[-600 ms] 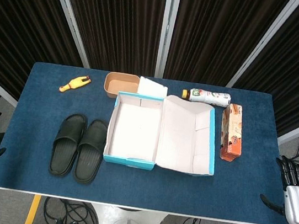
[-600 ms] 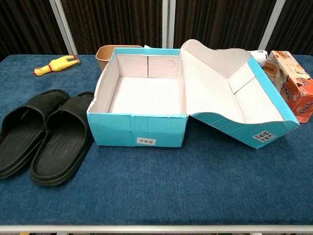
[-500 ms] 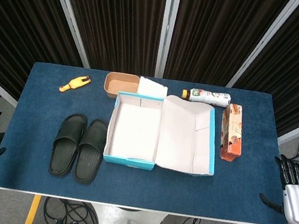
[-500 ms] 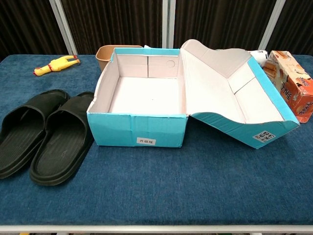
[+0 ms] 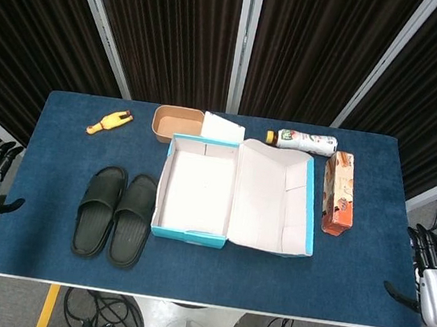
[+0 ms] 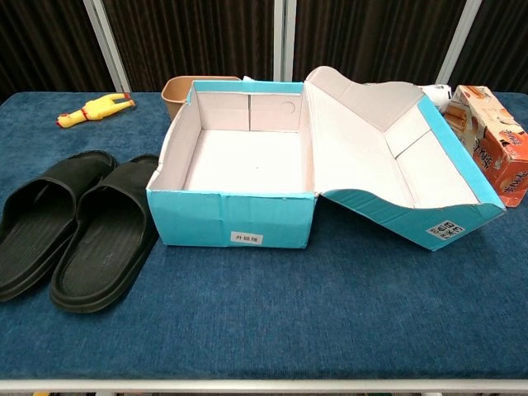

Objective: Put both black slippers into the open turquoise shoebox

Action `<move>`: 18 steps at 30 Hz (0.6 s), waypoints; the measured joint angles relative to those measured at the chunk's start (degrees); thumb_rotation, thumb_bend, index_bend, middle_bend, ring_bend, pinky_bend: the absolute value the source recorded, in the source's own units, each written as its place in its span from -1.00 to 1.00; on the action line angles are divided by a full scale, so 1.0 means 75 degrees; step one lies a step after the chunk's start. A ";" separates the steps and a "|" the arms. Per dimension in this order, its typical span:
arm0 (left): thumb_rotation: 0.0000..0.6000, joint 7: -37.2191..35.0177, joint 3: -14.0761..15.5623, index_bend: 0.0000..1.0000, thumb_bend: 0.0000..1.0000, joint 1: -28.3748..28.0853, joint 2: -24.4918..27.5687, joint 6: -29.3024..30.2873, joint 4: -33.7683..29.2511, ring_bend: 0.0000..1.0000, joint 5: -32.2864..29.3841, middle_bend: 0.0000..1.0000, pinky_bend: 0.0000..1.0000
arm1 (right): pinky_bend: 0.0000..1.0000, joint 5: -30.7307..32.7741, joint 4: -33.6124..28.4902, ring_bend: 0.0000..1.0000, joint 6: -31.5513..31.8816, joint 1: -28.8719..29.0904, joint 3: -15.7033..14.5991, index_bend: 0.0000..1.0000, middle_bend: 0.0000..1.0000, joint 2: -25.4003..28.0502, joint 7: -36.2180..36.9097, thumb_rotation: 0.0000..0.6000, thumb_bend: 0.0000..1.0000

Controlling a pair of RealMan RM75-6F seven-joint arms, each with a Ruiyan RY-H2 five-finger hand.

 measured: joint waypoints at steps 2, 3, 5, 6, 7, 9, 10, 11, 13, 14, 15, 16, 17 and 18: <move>1.00 -0.0117 -0.0125 -0.76 -1.00 -0.0291 0.0094 -0.0392 -0.0052 -0.49 -0.0026 -0.81 -0.25 | -1.00 -0.0047 -0.0043 -1.00 0.0059 -0.0003 0.0020 -1.00 -0.93 0.0072 -0.0041 1.00 -0.97; 1.00 -0.0189 -0.0177 -0.76 -1.00 -0.0426 0.0128 -0.0594 -0.0074 -0.39 -0.0051 -0.81 -0.09 | -1.00 -0.0067 -0.0062 -1.00 0.0082 -0.0003 0.0029 -1.00 -0.93 0.0102 -0.0060 1.00 -0.97; 1.00 -0.0405 -0.0300 -0.76 -1.00 -0.0775 0.0182 -0.1148 -0.0104 -0.14 -0.0145 -0.80 0.22 | -1.00 -0.0097 -0.0108 -1.00 0.0103 0.0003 0.0045 -1.00 -0.93 0.0164 -0.0098 1.00 -0.97; 1.00 -0.0515 -0.0352 -0.76 -1.00 -0.0942 0.0191 -0.1421 -0.0101 -0.03 -0.0200 -0.80 0.33 | -1.00 -0.0105 -0.0128 -1.00 0.0105 0.0008 0.0050 -1.00 -0.93 0.0187 -0.0111 1.00 -0.97; 1.00 -0.0621 -0.0402 -0.76 -1.00 -0.1116 0.0193 -0.1710 -0.0088 0.03 -0.0261 -0.80 0.39 | -1.00 -0.0112 -0.0150 -1.00 0.0102 0.0015 0.0054 -1.00 -0.93 0.0211 -0.0121 1.00 -0.97; 1.00 -0.0837 -0.0513 -0.76 -1.00 -0.1557 0.0151 -0.2444 -0.0007 0.14 -0.0460 -0.80 0.54 | -1.00 -0.0122 -0.0184 -1.00 0.0096 0.0022 0.0057 -1.00 -0.93 0.0247 -0.0138 1.00 -0.97; 1.00 -0.0918 -0.0558 -0.76 -1.00 -0.1756 0.0116 -0.2773 0.0039 0.17 -0.0569 -0.80 0.56 | -1.00 -0.0129 -0.0206 -1.00 0.0095 0.0023 0.0055 -1.00 -0.93 0.0269 -0.0151 1.00 -0.97; 1.00 -0.1008 -0.0614 -0.76 -1.00 -0.2030 0.0052 -0.3211 0.0111 0.19 -0.0738 -0.79 0.59 | -1.00 -0.0129 -0.0215 -1.00 0.0094 0.0022 0.0054 -1.00 -0.93 0.0278 -0.0156 1.00 -0.97; 1.00 -0.1091 -0.0688 -0.76 -1.00 -0.2467 -0.0096 -0.3857 0.0246 0.21 -0.1055 -0.80 0.61 | -1.00 -0.0121 -0.0246 -1.00 0.0093 0.0010 0.0046 -1.00 -0.93 0.0312 -0.0176 1.00 -0.97; 1.00 -0.1112 -0.0724 -0.77 -1.00 -0.2763 -0.0224 -0.4256 0.0350 0.21 -0.1309 -0.80 0.61 | -1.00 -0.0111 -0.0260 -1.00 0.0093 0.0004 0.0044 -1.00 -0.93 0.0326 -0.0186 1.00 -0.97; 1.00 -0.1107 -0.0742 -0.77 -1.00 -0.2964 -0.0328 -0.4521 0.0427 0.21 -0.1517 -0.81 0.61 | -1.00 -0.0101 -0.0272 -1.00 0.0093 -0.0002 0.0043 -1.00 -0.93 0.0338 -0.0194 1.00 -0.97; 1.00 -0.1086 -0.0752 -0.78 -1.00 -0.3144 -0.0432 -0.4741 0.0498 0.22 -0.1732 -0.81 0.61 | -1.00 -0.0087 -0.0285 -1.00 0.0090 -0.0008 0.0041 -1.00 -0.93 0.0351 -0.0203 1.00 -0.97; 1.00 -0.1032 -0.0754 -0.79 -1.00 -0.3355 -0.0560 -0.4980 0.0575 0.22 -0.2024 -0.82 0.61 | -1.00 -0.0075 -0.0293 -1.00 0.0084 -0.0013 0.0038 -1.00 -0.93 0.0361 -0.0208 1.00 -0.97; 1.00 -0.0973 -0.0748 -0.80 -1.00 -0.3494 -0.0645 -0.5129 0.0617 0.23 -0.2242 -0.83 0.61 | -1.00 -0.0064 -0.0298 -1.00 0.0076 -0.0016 0.0036 -1.00 -0.93 0.0370 -0.0211 1.00 -0.97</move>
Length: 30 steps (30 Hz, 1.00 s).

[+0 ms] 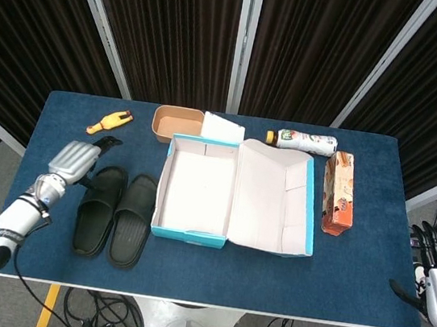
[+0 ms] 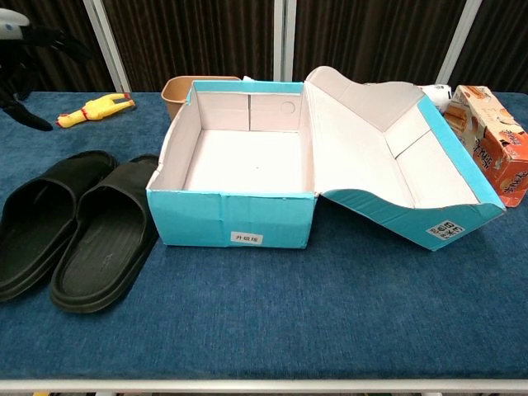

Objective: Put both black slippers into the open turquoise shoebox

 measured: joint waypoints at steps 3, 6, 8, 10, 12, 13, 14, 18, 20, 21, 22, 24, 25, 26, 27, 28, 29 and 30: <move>1.00 0.0283 0.0071 -0.82 -1.00 -0.0372 -0.0217 -0.0346 0.0062 0.25 -0.0716 -0.85 0.61 | -1.00 0.0026 -0.0012 -1.00 -0.0027 -0.0003 -0.0004 -1.00 -0.93 0.0021 0.0004 1.00 -0.96; 1.00 0.0666 0.0224 -0.83 -1.00 -0.0684 -0.0361 -0.0523 0.0043 0.25 -0.1419 -0.88 0.61 | -1.00 0.0017 -0.0001 -1.00 -0.0044 0.0012 -0.0002 -1.00 -0.93 0.0021 0.0026 1.00 -0.96; 1.00 0.0936 0.0364 -0.83 -1.00 -0.0887 -0.0447 -0.0579 0.0010 0.25 -0.1891 -0.90 0.61 | -1.00 0.0007 0.0017 -1.00 -0.0064 0.0022 -0.0006 -1.00 -0.93 0.0019 0.0048 1.00 -0.96; 1.00 0.1126 0.0485 -0.83 -1.00 -0.1044 -0.0514 -0.0588 -0.0031 0.25 -0.2271 -0.90 0.61 | -1.00 0.0012 0.0034 -1.00 -0.0090 0.0029 -0.0012 -1.00 -0.93 0.0019 0.0072 1.00 -0.96; 1.00 0.1318 0.0632 -0.83 -1.00 -0.1210 -0.0583 -0.0567 -0.0083 0.25 -0.2666 -0.90 0.61 | -1.00 0.0025 0.0055 -1.00 -0.0115 0.0035 -0.0015 -1.00 -0.93 0.0012 0.0097 1.00 -0.96; 1.00 0.1407 0.0698 -0.84 -1.00 -0.1282 -0.0612 -0.0550 -0.0098 0.25 -0.2817 -0.90 0.61 | -1.00 0.0030 0.0066 -1.00 -0.0130 0.0042 -0.0016 -1.00 -0.93 0.0006 0.0112 1.00 -0.96; 1.00 0.1533 0.0785 -0.84 -1.00 -0.1376 -0.0650 -0.0524 -0.0107 0.25 -0.3010 -0.90 0.61 | -1.00 0.0031 0.0076 -1.00 -0.0145 0.0049 -0.0017 -1.00 -0.93 0.0001 0.0123 1.00 -0.96; 1.00 0.1896 0.1017 -0.85 -1.00 -0.1685 -0.0780 -0.0424 -0.0120 0.25 -0.3652 -0.90 0.61 | -1.00 0.0034 0.0132 -1.00 -0.0189 0.0070 -0.0026 -1.00 -0.93 -0.0027 0.0179 1.00 -0.95; 1.00 0.2016 0.1102 -0.85 -1.00 -0.1849 -0.0854 -0.0387 -0.0137 0.25 -0.4013 -0.90 0.61 | -1.00 0.0058 0.0165 -1.00 -0.0205 0.0070 -0.0028 -1.00 -0.93 -0.0039 0.0212 1.00 -0.95; 1.00 0.2052 0.1131 -0.85 -1.00 -0.1920 -0.0887 -0.0377 -0.0143 0.26 -0.4163 -0.90 0.61 | -1.00 0.0066 0.0176 -1.00 -0.0211 0.0070 -0.0029 -1.00 -0.93 -0.0042 0.0227 1.00 -0.95; 1.00 0.2082 0.1159 -0.85 -1.00 -0.1990 -0.0920 -0.0370 -0.0149 0.26 -0.4306 -0.90 0.61 | -1.00 0.0074 0.0195 -1.00 -0.0217 0.0069 -0.0031 -1.00 -0.93 -0.0047 0.0248 1.00 -0.95; 1.00 0.2122 0.1209 -0.85 -1.00 -0.2147 -0.1000 -0.0373 -0.0150 0.26 -0.4598 -0.90 0.61 | -1.00 0.0085 0.0231 -1.00 -0.0222 0.0068 -0.0031 -1.00 -0.93 -0.0056 0.0280 1.00 -0.95; 1.00 0.2130 0.1227 -0.85 -1.00 -0.2214 -0.1037 -0.0380 -0.0145 0.26 -0.4707 -0.90 0.61 | -1.00 0.0093 0.0253 -1.00 -0.0226 0.0067 -0.0031 -1.00 -0.93 -0.0061 0.0301 1.00 -0.95; 1.00 0.2132 0.1250 -0.85 -1.00 -0.2301 -0.1090 -0.0400 -0.0128 0.26 -0.4832 -0.90 0.61 | -1.00 0.0100 0.0269 -1.00 -0.0231 0.0067 -0.0032 -1.00 -0.93 -0.0065 0.0320 1.00 -0.95; 1.00 0.2128 0.1266 -0.85 -1.00 -0.2357 -0.1125 -0.0423 -0.0109 0.26 -0.4912 -0.90 0.61 | -1.00 0.0106 0.0289 -1.00 -0.0238 0.0067 -0.0033 -1.00 -0.93 -0.0070 0.0342 1.00 -0.95; 1.00 0.2120 0.1280 -0.85 -1.00 -0.2406 -0.1153 -0.0452 -0.0092 0.26 -0.4983 -0.90 0.61 | -1.00 0.0114 0.0317 -1.00 -0.0250 0.0068 -0.0035 -1.00 -0.93 -0.0077 0.0371 1.00 -0.95; 1.00 0.2101 0.1296 -0.85 -1.00 -0.2466 -0.1178 -0.0484 -0.0080 0.26 -0.5066 -0.90 0.61 | -1.00 0.0121 0.0339 -1.00 -0.0260 0.0069 -0.0037 -1.00 -0.93 -0.0082 0.0393 1.00 -0.95; 1.00 0.2082 0.1311 -0.85 -1.00 -0.2508 -0.1188 -0.0493 -0.0083 0.26 -0.5109 -0.90 0.61 | -1.00 0.0127 0.0360 -1.00 -0.0269 0.0070 -0.0039 -1.00 -0.93 -0.0086 0.0416 1.00 -0.95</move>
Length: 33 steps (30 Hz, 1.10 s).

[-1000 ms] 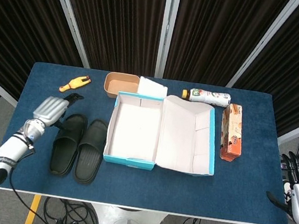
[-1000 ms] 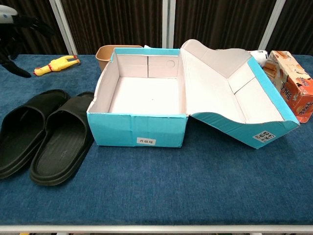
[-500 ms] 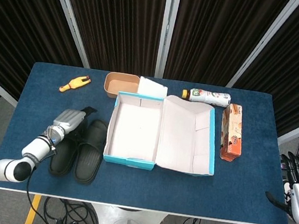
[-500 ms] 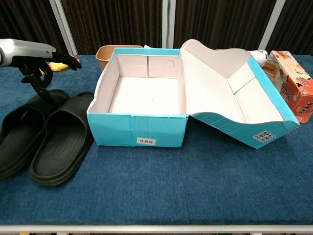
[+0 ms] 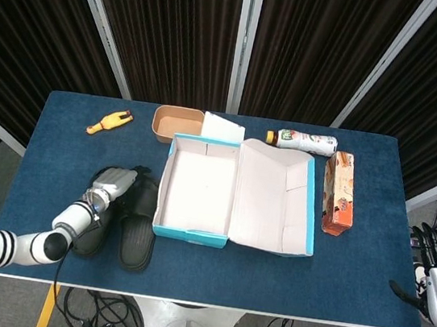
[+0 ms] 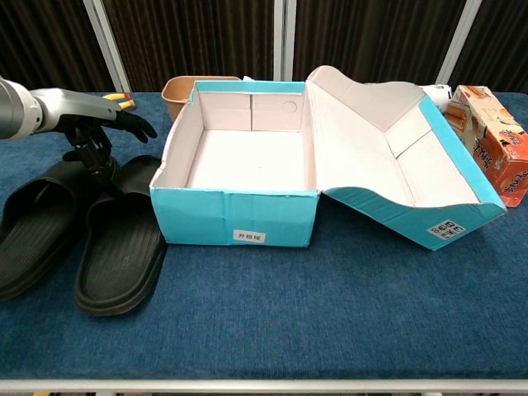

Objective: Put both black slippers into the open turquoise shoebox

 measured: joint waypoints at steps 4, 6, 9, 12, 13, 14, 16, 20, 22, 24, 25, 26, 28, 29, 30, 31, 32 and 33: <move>1.00 -0.0068 0.0020 -0.85 -1.00 -0.0038 0.0056 0.0146 -0.0162 0.26 -0.0039 -0.90 0.61 | -1.00 0.0023 0.0087 -1.00 -0.0029 0.0009 0.0001 -1.00 -0.93 -0.0020 0.0098 1.00 -0.95; 1.00 -0.0089 0.0029 -0.85 -1.00 -0.0040 0.0144 0.0288 -0.0315 0.26 -0.0035 -0.90 0.61 | -1.00 0.0026 0.0128 -1.00 -0.0056 0.0023 0.0001 -1.00 -0.93 -0.0027 0.0142 1.00 -0.95; 1.00 -0.0064 0.0080 -0.85 -1.00 -0.0053 0.0272 0.0473 -0.0562 0.26 -0.0037 -0.90 0.61 | -1.00 0.0034 0.0188 -1.00 -0.0095 0.0045 0.0003 -1.00 -0.93 -0.0047 0.0199 1.00 -0.95; 1.00 -0.0031 0.0143 -0.85 -1.00 -0.0103 0.0353 0.0534 -0.0786 0.26 -0.0139 -0.91 0.61 | -1.00 0.0044 0.0235 -1.00 -0.0128 0.0066 0.0006 -1.00 -0.93 -0.0074 0.0249 1.00 -0.95; 1.00 -0.0031 0.0156 -0.85 -1.00 -0.0126 0.0373 0.0519 -0.0830 0.26 -0.0187 -0.92 0.61 | -1.00 0.0046 0.0253 -1.00 -0.0140 0.0073 0.0006 -1.00 -0.93 -0.0082 0.0271 1.00 -0.95; 1.00 -0.0038 0.0172 -0.85 -1.00 -0.0159 0.0402 0.0500 -0.0884 0.26 -0.0249 -0.93 0.61 | -1.00 0.0049 0.0268 -1.00 -0.0148 0.0076 0.0005 -1.00 -0.93 -0.0086 0.0287 1.00 -0.95; 1.00 -0.0043 0.0192 -0.85 -1.00 -0.0196 0.0421 0.0517 -0.0931 0.26 -0.0299 -0.93 0.61 | -1.00 0.0070 0.0302 -1.00 -0.0169 0.0079 0.0003 -1.00 -0.93 -0.0090 0.0317 1.00 -0.95; 1.00 -0.0016 0.0252 -0.85 -1.00 -0.0293 0.0312 0.0513 -0.0868 0.26 -0.0447 -0.93 0.61 | -1.00 0.0093 0.0341 -1.00 -0.0194 0.0093 0.0010 -1.00 -0.93 -0.0100 0.0365 1.00 -0.95; 1.00 -0.0012 0.0267 -0.85 -1.00 -0.0350 0.0211 0.0479 -0.0754 0.26 -0.0549 -0.93 0.61 | -1.00 0.0091 0.0366 -1.00 -0.0218 0.0105 0.0007 -1.00 -0.93 -0.0117 0.0383 1.00 -0.95; 1.00 0.0003 0.0285 -0.85 -1.00 -0.0431 0.0066 0.0452 -0.0578 0.26 -0.0708 -0.93 0.61 | -1.00 0.0098 0.0382 -1.00 -0.0239 0.0111 0.0002 -1.00 -0.93 -0.0126 0.0398 1.00 -0.95; 1.00 0.0008 0.0290 -0.85 -1.00 -0.0468 0.0002 0.0437 -0.0498 0.26 -0.0792 -0.93 0.61 | -1.00 0.0110 0.0393 -1.00 -0.0249 0.0112 0.0000 -1.00 -0.93 -0.0127 0.0408 1.00 -0.95; 1.00 0.0013 0.0296 -0.85 -1.00 -0.0521 -0.0073 0.0402 -0.0388 0.26 -0.0912 -0.93 0.61 | -1.00 0.0120 0.0401 -1.00 -0.0253 0.0111 0.0000 -1.00 -0.93 -0.0127 0.0414 1.00 -0.95; 1.00 0.0015 0.0308 -0.85 -1.00 -0.0600 -0.0176 0.0309 -0.0212 0.27 -0.1100 -0.93 0.61 | -1.00 0.0133 0.0412 -1.00 -0.0241 0.0101 0.0001 -1.00 -0.93 -0.0121 0.0430 1.00 -0.95; 1.00 0.0015 0.0323 -0.85 -1.00 -0.0651 -0.0231 0.0214 -0.0106 0.28 -0.1214 -0.93 0.61 | -1.00 0.0136 0.0417 -1.00 -0.0234 0.0095 0.0002 -1.00 -0.93 -0.0119 0.0436 1.00 -0.95; 1.00 0.0013 0.0336 -0.85 -1.00 -0.0689 -0.0265 0.0127 -0.0034 0.29 -0.1295 -0.93 0.61 | -1.00 0.0140 0.0421 -1.00 -0.0229 0.0089 0.0000 -1.00 -0.93 -0.0118 0.0440 1.00 -0.95; 1.00 0.0005 0.0357 -0.85 -1.00 -0.0738 -0.0305 0.0000 0.0058 0.30 -0.1405 -0.91 0.61 | -1.00 0.0148 0.0425 -1.00 -0.0227 0.0085 -0.0001 -1.00 -0.93 -0.0119 0.0445 1.00 -0.95; 1.00 -0.0007 0.0373 -0.83 -1.00 -0.0776 -0.0337 -0.0097 0.0134 0.32 -0.1493 -0.86 0.61 | -1.00 0.0155 0.0428 -1.00 -0.0230 0.0083 -0.0002 -1.00 -0.93 -0.0120 0.0449 1.00 -0.95; 1.00 -0.0024 0.0387 -0.76 -1.00 -0.0810 -0.0373 -0.0175 0.0214 0.36 -0.1577 -0.78 0.62 | -1.00 0.0161 0.0431 -1.00 -0.0236 0.0082 -0.0003 -1.00 -0.93 -0.0125 0.0455 1.00 -0.95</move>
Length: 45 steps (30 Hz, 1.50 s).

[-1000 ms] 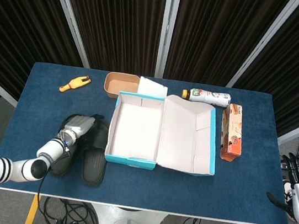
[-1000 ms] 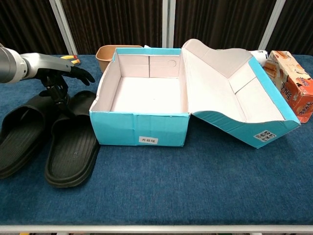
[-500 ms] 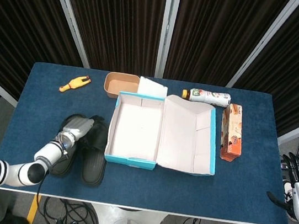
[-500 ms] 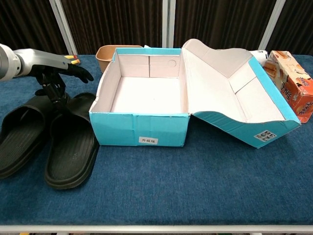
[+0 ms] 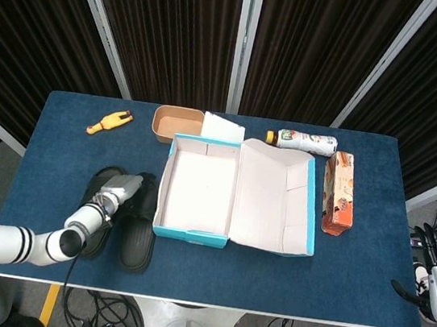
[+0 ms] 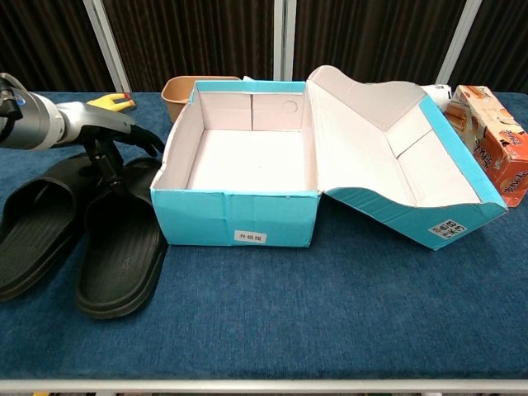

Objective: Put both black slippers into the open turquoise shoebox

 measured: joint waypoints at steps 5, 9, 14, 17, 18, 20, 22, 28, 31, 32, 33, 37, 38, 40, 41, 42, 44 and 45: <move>1.00 -0.0140 -0.0013 -0.25 -1.00 -0.0040 -0.0282 0.0253 0.0287 0.58 -0.0154 -0.30 0.67 | -1.00 0.0012 0.0020 -1.00 -0.0023 -0.0005 -0.0017 -1.00 -0.93 -0.0031 0.0012 1.00 -0.95; 1.00 -0.0351 -0.0130 -0.09 -1.00 0.0099 -0.0363 0.0677 0.0300 0.67 -0.0052 -0.11 0.71 | -1.00 0.0025 0.0007 -1.00 0.0006 -0.0017 -0.0006 -1.00 -0.93 -0.0024 -0.0001 1.00 -0.95; 1.00 -0.0517 -0.0217 -0.07 -1.00 0.0354 -0.0008 0.0965 -0.0030 0.67 0.0318 -0.08 0.72 | -1.00 0.0007 -0.0013 -1.00 0.0029 -0.0017 0.0004 -1.00 -0.93 -0.0018 -0.0012 1.00 -0.95; 1.00 -0.0477 -0.0207 -0.07 -1.00 0.0464 0.0138 0.1373 -0.0221 0.67 0.0478 -0.08 0.72 | -1.00 -0.0026 -0.0017 -1.00 0.0039 -0.0011 -0.0001 -1.00 -0.93 -0.0022 -0.0012 1.00 -0.95; 1.00 -0.0461 -0.0207 -0.07 -1.00 0.0505 0.0192 0.1525 -0.0299 0.67 0.0519 -0.08 0.72 | -1.00 -0.0034 -0.0018 -1.00 0.0044 -0.0010 -0.0001 -1.00 -0.93 -0.0023 -0.0013 1.00 -0.95; 1.00 -0.0434 -0.0224 -0.07 -1.00 0.0623 0.0362 0.1886 -0.0536 0.67 0.0632 -0.08 0.72 | -1.00 -0.0058 -0.0024 -1.00 0.0065 -0.0013 -0.0005 -1.00 -0.93 -0.0017 -0.0016 1.00 -0.95; 1.00 -0.0434 -0.0254 -0.07 -1.00 0.0755 0.0565 0.2131 -0.0771 0.67 0.0761 -0.08 0.72 | -1.00 -0.0082 -0.0029 -1.00 0.0108 -0.0022 -0.0005 -1.00 -0.93 -0.0009 -0.0016 1.00 -0.95; 1.00 -0.0711 -0.0464 -0.07 -1.00 0.1207 0.1169 0.2449 -0.1324 0.67 0.1350 -0.08 0.72 | -1.00 -0.0127 -0.0020 -1.00 0.0150 -0.0033 -0.0011 -1.00 -0.93 -0.0015 0.0010 1.00 -0.95; 1.00 -0.1115 -0.0673 -0.07 -1.00 0.1423 0.1379 0.2458 -0.1507 0.67 0.1683 -0.08 0.72 | -1.00 -0.0148 -0.0015 -1.00 0.0152 -0.0024 -0.0014 -1.00 -0.93 -0.0014 0.0013 1.00 -0.95; 1.00 -0.1317 -0.0772 -0.07 -1.00 0.1517 0.1482 0.2444 -0.1568 0.67 0.1826 -0.08 0.72 | -1.00 -0.0151 -0.0013 -1.00 0.0159 -0.0025 -0.0013 -1.00 -0.93 -0.0011 0.0012 1.00 -0.95; 1.00 -0.1478 -0.0852 -0.07 -1.00 0.1589 0.1561 0.2423 -0.1606 0.67 0.1938 -0.08 0.72 | -1.00 -0.0153 -0.0010 -1.00 0.0167 -0.0027 -0.0011 -1.00 -0.93 -0.0008 0.0010 1.00 -0.95; 1.00 -0.2229 -0.1245 -0.07 -1.00 0.1865 0.1834 0.2254 -0.1671 0.67 0.2386 -0.08 0.71 | -1.00 -0.0141 -0.0008 -1.00 0.0204 -0.0033 0.0013 -1.00 -0.93 0.0023 0.0000 1.00 -0.95; 1.00 -0.2463 -0.1376 -0.07 -1.00 0.1928 0.1875 0.2170 -0.1655 0.67 0.2490 -0.08 0.71 | -1.00 -0.0132 -0.0013 -1.00 0.0207 -0.0032 0.0021 -1.00 -0.93 0.0033 -0.0011 1.00 -0.95; 1.00 -0.2824 -0.1576 -0.07 -1.00 0.2003 0.1891 0.2026 -0.1598 0.66 0.2714 -0.08 0.71 | -1.00 -0.0121 -0.0032 -1.00 0.0220 -0.0029 0.0042 -1.00 -0.93 0.0060 -0.0047 1.00 -0.95; 1.00 -0.3076 -0.1708 -0.07 -1.00 0.2041 0.1873 0.1922 -0.1540 0.66 0.2904 -0.09 0.71 | -1.00 -0.0120 -0.0043 -1.00 0.0228 -0.0027 0.0051 -1.00 -0.93 0.0074 -0.0066 1.00 -0.95; 1.00 -0.3274 -0.1807 -0.07 -1.00 0.2061 0.1836 0.1834 -0.1481 0.65 0.3062 -0.09 0.71 | -1.00 -0.0118 -0.0060 -1.00 0.0238 -0.0024 0.0061 -1.00 -0.93 0.0093 -0.0086 1.00 -0.95; 1.00 -0.3766 -0.2034 -0.07 -1.00 0.2084 0.1675 0.1588 -0.1288 0.63 0.3459 -0.09 0.71 | -1.00 -0.0113 -0.0107 -1.00 0.0263 -0.0019 0.0089 -1.00 -0.93 0.0150 -0.0138 1.00 -0.94; 1.00 -0.3983 -0.2131 -0.07 -1.00 0.2082 0.1573 0.1464 -0.1171 0.61 0.3646 -0.09 0.71 | -1.00 -0.0109 -0.0131 -1.00 0.0276 -0.0018 0.0103 -1.00 -0.93 0.0181 -0.0166 1.00 -0.94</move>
